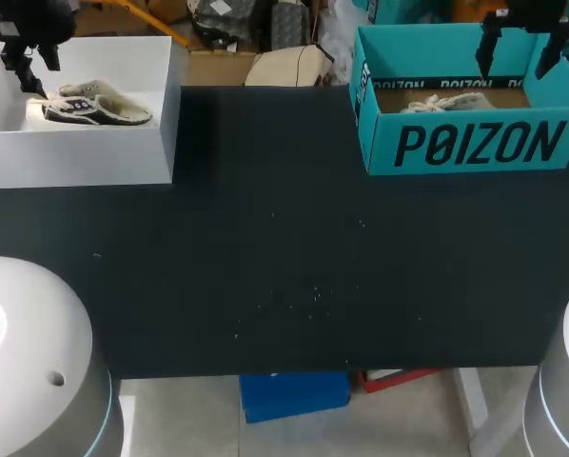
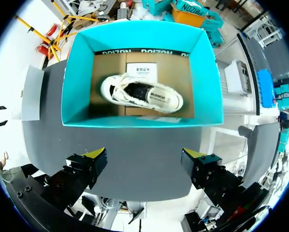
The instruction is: Take the shoe out of the shoebox, open the shoe tongue, remove and reinsert the insole, then place the shoe into the shoebox
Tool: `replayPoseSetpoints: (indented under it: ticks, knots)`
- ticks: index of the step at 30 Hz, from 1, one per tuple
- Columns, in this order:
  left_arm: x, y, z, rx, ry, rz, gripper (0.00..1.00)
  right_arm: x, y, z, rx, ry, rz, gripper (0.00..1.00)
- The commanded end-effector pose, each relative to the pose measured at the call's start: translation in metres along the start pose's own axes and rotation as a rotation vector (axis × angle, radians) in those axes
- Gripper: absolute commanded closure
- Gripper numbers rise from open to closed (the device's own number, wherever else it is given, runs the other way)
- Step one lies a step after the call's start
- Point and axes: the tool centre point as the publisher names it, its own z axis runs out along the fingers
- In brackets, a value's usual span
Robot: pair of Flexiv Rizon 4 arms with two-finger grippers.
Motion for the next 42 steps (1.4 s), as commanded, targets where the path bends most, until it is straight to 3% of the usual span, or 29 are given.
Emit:
replayPoseSetpoints:
  ticks: [1, 11, 17, 22, 34, 36, 42]
  knots:
    - [-0.033, 0.006, 0.025, 0.007, 0.086, -0.040, 0.23, 0.000, 0.000, 0.000, 0.000, 0.000, 0.000, 0.00]
    - [-0.067, 0.021, 0.074, 0.022, 0.121, -0.108, 0.27, 0.000, 0.000, 0.000, 0.000, 0.000, 0.000, 0.00]
    - [-0.082, 0.018, 0.100, -0.004, 0.131, -0.108, 0.41, 0.000, 0.000, 0.000, 0.000, 0.000, 0.000, 0.00]
    - [-0.089, 0.013, 0.117, -0.001, 0.150, -0.112, 0.41, 0.000, 0.000, 0.000, 0.000, 0.000, 0.000, 0.00]
    - [-0.084, 0.008, 0.156, -0.034, 0.188, -0.102, 0.44, 0.000, 0.000, 0.000, 0.000, 0.000, 0.000, 0.00]
    - [-0.080, 0.006, 0.161, -0.037, 0.194, -0.100, 0.52, 0.000, 0.000, 0.000, 0.000, 0.000, 0.000, 0.00]
    - [-0.072, 0.005, 0.177, -0.059, 0.213, -0.102, 0.53, 0.000, 0.000, 0.000, 0.000, 0.000, 0.000, 0.00]
